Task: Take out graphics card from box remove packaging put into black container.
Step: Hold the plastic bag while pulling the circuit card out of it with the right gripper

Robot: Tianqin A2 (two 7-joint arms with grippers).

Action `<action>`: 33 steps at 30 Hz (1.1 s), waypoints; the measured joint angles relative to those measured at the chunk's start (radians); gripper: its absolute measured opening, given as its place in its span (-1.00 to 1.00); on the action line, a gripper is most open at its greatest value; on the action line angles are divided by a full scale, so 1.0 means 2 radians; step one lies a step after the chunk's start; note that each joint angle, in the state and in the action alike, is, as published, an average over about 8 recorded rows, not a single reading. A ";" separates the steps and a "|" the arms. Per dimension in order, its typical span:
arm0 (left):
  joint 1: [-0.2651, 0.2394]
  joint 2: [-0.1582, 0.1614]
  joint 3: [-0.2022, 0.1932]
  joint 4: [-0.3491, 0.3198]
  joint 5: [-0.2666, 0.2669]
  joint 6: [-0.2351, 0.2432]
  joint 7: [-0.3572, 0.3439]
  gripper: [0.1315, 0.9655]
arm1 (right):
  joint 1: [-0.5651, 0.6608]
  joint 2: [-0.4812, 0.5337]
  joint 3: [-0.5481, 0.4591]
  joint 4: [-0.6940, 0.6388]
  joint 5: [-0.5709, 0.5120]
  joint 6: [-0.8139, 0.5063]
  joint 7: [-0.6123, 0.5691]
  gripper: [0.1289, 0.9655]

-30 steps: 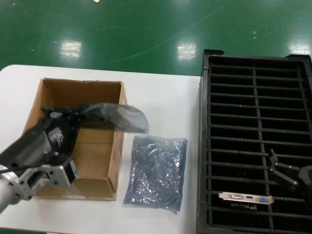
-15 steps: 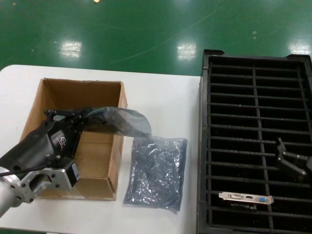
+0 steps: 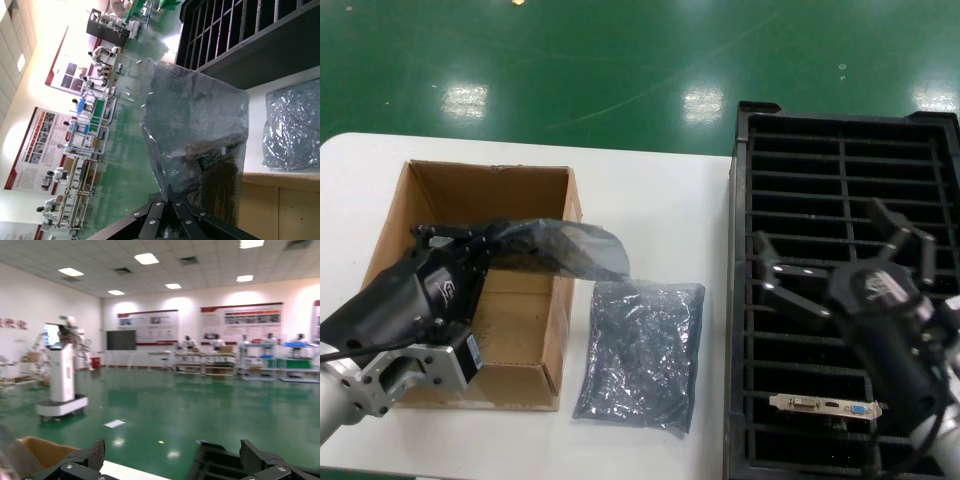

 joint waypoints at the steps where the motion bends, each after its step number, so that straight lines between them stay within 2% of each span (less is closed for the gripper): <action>1: 0.000 0.000 0.000 0.000 0.000 0.000 0.000 -0.98 | 0.004 0.001 -0.008 0.002 -0.001 -0.003 0.002 0.95; 4: 0.000 0.000 0.000 0.000 0.000 0.000 0.000 -0.98 | 0.015 0.010 -0.031 0.005 -0.007 -0.009 0.015 0.93; 13: 0.000 0.000 0.000 0.000 0.000 0.000 0.000 -0.98 | 0.037 0.053 -0.090 0.012 -0.026 -0.033 0.060 0.71; 16: 0.000 0.000 0.000 0.000 0.000 0.000 0.000 -0.98 | 0.041 0.065 -0.105 0.013 -0.030 -0.048 0.065 0.56; 22: 0.000 0.000 0.000 0.000 0.000 0.000 0.000 -0.98 | 0.052 0.071 -0.124 0.001 -0.029 -0.082 0.050 0.33; 30: 0.000 0.000 0.000 0.000 0.000 0.000 0.000 -0.98 | 0.077 0.060 -0.140 -0.030 -0.030 -0.110 0.024 -0.19; 33: 0.000 0.000 0.000 0.000 0.000 0.000 0.000 -0.98 | 0.089 0.056 -0.148 -0.044 -0.035 -0.117 0.017 -0.19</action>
